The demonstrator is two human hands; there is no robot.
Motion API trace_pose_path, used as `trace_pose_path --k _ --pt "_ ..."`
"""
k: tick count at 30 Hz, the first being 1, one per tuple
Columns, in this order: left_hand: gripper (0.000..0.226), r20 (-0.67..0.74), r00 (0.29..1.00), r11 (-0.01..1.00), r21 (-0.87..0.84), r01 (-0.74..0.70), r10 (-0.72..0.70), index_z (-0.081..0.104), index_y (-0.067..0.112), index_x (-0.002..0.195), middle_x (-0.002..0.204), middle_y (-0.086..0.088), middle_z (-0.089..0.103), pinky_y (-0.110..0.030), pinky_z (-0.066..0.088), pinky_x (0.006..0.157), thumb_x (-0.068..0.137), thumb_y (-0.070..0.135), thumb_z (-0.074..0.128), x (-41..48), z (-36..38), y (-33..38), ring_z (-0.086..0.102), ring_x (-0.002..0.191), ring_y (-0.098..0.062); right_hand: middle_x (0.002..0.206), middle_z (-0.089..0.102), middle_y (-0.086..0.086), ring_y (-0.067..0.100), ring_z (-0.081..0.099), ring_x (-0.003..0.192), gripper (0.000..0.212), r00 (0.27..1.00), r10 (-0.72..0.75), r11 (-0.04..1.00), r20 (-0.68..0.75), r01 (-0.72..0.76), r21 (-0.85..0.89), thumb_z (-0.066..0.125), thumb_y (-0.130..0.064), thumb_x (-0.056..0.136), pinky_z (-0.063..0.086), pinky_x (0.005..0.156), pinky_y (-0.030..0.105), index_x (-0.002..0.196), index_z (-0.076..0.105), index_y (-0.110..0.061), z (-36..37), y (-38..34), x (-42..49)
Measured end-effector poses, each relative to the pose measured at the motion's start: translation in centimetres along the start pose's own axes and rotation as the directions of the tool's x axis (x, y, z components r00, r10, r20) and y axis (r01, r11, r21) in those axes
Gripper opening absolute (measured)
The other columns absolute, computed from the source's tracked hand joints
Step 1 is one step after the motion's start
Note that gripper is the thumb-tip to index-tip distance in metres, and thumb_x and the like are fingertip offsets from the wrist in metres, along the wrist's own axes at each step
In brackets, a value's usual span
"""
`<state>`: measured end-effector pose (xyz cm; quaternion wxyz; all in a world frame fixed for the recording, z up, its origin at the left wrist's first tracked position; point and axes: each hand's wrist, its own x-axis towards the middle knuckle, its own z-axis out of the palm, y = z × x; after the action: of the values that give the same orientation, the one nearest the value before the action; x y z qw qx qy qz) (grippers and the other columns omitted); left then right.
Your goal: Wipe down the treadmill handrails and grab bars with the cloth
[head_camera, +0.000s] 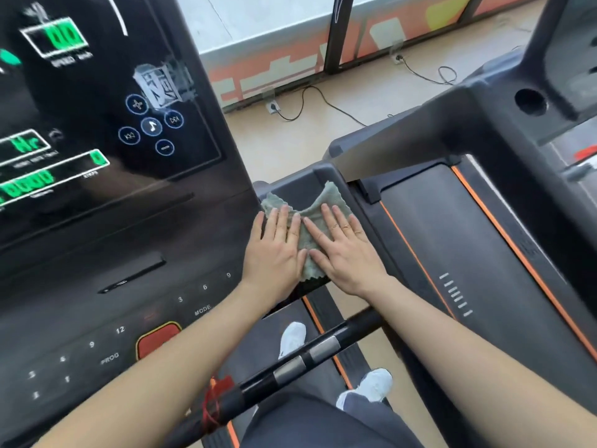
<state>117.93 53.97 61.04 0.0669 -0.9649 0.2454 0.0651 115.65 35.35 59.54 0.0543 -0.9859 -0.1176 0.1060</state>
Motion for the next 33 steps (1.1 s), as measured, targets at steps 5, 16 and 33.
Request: trace_pose_path --k 5,16,33 --pt "0.071 0.061 0.998 0.996 0.091 0.010 -0.016 -0.001 0.002 0.160 0.166 -0.029 0.005 -0.049 -0.002 0.127 0.107 0.048 0.009 3.4 -1.1 -0.6 0.007 0.156 -0.040 0.168 -0.009 0.006 0.021 -0.014 0.154 0.070 0.999 -0.020 0.999 0.037 0.022 -0.049 -0.001 -0.063 0.095 -0.007 0.125 0.043 0.159 -0.004 -0.037 -1.7 1.2 3.9" --pt "0.074 0.202 0.979 0.989 -0.149 0.018 0.013 -0.006 0.011 0.162 0.168 -0.024 0.000 -0.051 0.017 0.125 0.107 0.055 0.016 11.3 -2.4 -1.8 0.011 0.155 -0.039 0.167 -0.016 0.007 0.023 -0.011 0.155 0.063 0.988 0.086 0.987 0.130 -0.103 0.126 0.024 -0.050 0.106 0.002 0.125 0.046 0.159 -0.005 -0.032 -3.7 4.6 9.0" --pt "0.079 0.050 0.922 0.922 -0.060 -0.382 0.385 -0.007 0.013 0.161 0.166 -0.023 -0.013 -0.055 0.001 0.126 0.099 0.062 -0.003 1.1 1.4 1.5 -0.015 0.154 -0.039 0.163 -0.029 0.013 0.031 -0.022 0.152 0.077 0.968 0.202 0.979 0.146 -0.203 -0.008 0.016 -0.067 0.098 -0.005 0.122 0.058 0.158 -0.015 -0.030 -0.6 2.9 -4.3"
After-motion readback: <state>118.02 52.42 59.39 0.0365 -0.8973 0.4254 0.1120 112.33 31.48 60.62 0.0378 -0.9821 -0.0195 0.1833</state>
